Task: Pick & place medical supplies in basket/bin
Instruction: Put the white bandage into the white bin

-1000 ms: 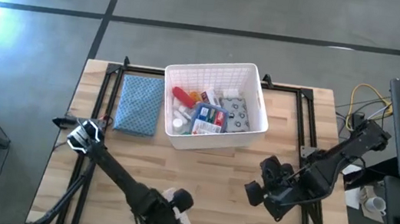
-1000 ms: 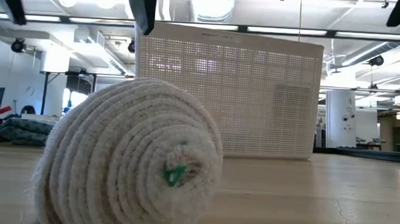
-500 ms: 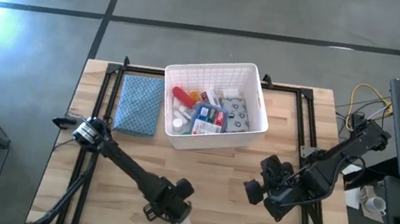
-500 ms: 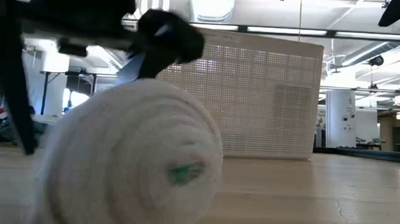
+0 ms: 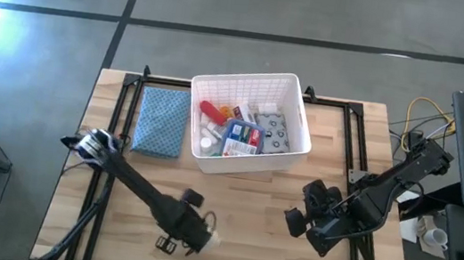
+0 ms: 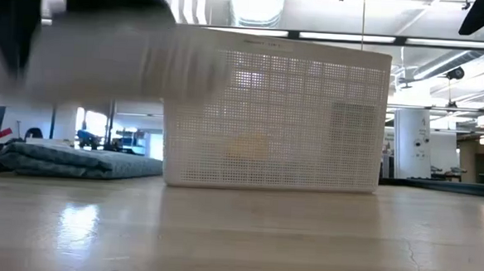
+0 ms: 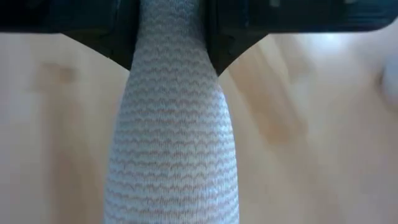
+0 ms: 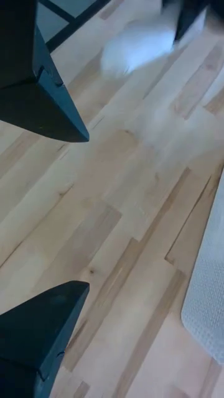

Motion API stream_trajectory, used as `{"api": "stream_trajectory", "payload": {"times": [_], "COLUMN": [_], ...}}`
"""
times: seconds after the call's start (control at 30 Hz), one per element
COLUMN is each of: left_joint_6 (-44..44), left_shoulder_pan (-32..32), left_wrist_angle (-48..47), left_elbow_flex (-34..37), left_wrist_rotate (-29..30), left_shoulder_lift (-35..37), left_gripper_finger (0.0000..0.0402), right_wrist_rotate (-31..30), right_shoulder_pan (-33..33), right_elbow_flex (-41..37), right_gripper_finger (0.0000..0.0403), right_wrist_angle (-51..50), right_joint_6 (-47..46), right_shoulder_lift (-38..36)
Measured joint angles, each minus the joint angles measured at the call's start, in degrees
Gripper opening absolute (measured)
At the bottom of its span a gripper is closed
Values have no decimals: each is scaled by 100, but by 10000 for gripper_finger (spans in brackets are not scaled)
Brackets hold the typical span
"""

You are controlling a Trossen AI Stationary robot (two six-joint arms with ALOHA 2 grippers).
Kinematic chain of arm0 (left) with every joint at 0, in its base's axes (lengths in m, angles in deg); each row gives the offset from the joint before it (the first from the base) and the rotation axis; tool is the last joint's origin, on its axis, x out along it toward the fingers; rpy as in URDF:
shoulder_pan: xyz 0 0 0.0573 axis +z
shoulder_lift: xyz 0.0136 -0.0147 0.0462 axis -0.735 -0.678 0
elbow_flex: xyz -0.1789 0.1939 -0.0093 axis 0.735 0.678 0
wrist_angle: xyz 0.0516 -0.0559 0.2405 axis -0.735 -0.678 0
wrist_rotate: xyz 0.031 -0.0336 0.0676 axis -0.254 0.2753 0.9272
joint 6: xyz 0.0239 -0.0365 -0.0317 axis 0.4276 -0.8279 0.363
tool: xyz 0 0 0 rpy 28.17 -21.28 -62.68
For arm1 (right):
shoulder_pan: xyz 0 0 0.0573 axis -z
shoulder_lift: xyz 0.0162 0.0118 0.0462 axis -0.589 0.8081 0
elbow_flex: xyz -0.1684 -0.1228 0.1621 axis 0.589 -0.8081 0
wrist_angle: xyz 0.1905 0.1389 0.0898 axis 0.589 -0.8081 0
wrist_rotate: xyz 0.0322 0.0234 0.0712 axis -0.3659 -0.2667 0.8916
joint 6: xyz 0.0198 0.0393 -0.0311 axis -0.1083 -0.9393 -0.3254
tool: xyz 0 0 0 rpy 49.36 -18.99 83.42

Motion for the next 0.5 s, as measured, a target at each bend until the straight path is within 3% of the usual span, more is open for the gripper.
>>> {"api": "stream_trajectory", "payload": {"times": [0.1, 0.17, 0.27, 0.4, 0.43, 0.5], "left_joint_6": [-1189, -1939, -2695, -2583, -2374, -1909], "left_shoulder_pan": [-103, -140, -59, 371, 597, 1300], "left_wrist_angle": [-265, -146, 170, 272, 268, 316], "left_elbow_flex": [-333, -630, -1090, -1458, -1506, -1546], "left_wrist_rotate": [19, 447, 2393, 5225, 5590, 5524], "left_shoulder_lift": [621, 1094, 1817, 2533, 2665, 2904], "left_gripper_finger": [88, 88, 95, 101, 101, 100], "right_wrist_rotate": [-9, -24, -210, -486, -545, -661], "right_shoulder_pan": [0, 0, 0, 0, 0, 0], "right_elbow_flex": [0, 0, 0, 0, 0, 0], "right_gripper_finger": [370, 370, 370, 370, 370, 370], "right_wrist_angle": [2, 4, 24, 29, 31, 33], "right_joint_6": [61, 149, 227, 266, 266, 268], "right_shoulder_lift": [-19, -35, -67, -179, -207, -265]}}
